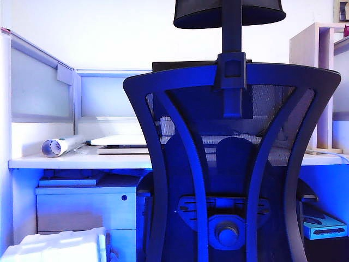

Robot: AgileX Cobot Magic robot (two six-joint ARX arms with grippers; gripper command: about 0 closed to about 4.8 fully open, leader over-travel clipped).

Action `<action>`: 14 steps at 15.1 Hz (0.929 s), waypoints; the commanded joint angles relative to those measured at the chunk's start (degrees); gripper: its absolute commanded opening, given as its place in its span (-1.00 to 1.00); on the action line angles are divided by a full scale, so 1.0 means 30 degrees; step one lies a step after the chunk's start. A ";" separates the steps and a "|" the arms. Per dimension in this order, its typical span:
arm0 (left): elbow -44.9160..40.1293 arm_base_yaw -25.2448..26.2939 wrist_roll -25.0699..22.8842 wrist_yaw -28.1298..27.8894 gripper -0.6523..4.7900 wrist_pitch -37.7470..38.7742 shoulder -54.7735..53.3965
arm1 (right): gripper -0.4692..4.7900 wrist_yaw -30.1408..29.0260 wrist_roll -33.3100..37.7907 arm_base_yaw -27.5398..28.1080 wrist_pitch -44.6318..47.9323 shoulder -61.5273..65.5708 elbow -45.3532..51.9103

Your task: Pull out the black chair under the table.

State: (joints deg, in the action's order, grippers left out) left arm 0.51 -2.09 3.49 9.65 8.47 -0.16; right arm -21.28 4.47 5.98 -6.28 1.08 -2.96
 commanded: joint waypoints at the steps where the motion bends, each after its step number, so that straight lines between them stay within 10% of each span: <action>1: 0.0000 0.0007 0.0007 0.2178 -0.78 0.0109 -0.0015 | -0.24 -0.0182 0.2499 0.0015 0.2863 0.0007 -0.0306; 9: 0.0007 0.0000 0.1494 0.5952 -0.78 -0.4146 -0.0015 | 0.79 -0.1596 0.5005 0.0007 0.2623 0.3191 -0.6258; 14: 0.0007 0.0000 0.1501 0.6302 -0.78 -0.4167 -0.0015 | 1.00 -0.3679 0.4998 -0.0750 0.4794 1.0433 -1.0499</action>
State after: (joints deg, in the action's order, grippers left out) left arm 0.49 -2.09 7.62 28.10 -3.25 -0.19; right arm -31.57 19.33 4.82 4.51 30.92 -33.10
